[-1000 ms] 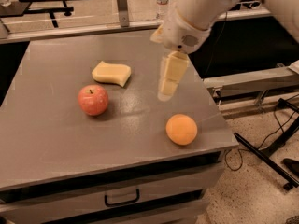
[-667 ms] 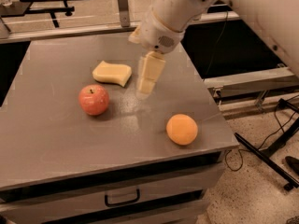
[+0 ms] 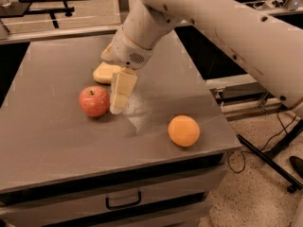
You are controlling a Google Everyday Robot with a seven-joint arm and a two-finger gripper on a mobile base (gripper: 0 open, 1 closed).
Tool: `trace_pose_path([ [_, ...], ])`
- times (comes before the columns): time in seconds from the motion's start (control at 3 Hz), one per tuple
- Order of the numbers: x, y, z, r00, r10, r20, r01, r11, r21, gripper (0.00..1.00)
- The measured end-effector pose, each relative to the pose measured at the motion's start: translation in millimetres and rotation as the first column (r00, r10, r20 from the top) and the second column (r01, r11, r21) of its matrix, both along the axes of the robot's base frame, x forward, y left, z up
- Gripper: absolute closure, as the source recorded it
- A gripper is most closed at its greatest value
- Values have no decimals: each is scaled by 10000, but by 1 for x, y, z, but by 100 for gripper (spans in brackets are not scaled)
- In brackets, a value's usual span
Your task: Move apple near orange
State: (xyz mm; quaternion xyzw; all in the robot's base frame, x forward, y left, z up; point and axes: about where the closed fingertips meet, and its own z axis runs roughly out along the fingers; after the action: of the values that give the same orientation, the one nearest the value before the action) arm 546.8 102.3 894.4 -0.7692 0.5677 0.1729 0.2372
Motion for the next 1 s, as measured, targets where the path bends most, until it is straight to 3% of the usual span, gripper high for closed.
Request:
trace_pose_path([
  [0.33,-14,25,-22,9968,647,-465,-650,9979,-47,3],
  [1.0,-22,47,-35,9888,1160,-935,-1163,9932,26,48],
])
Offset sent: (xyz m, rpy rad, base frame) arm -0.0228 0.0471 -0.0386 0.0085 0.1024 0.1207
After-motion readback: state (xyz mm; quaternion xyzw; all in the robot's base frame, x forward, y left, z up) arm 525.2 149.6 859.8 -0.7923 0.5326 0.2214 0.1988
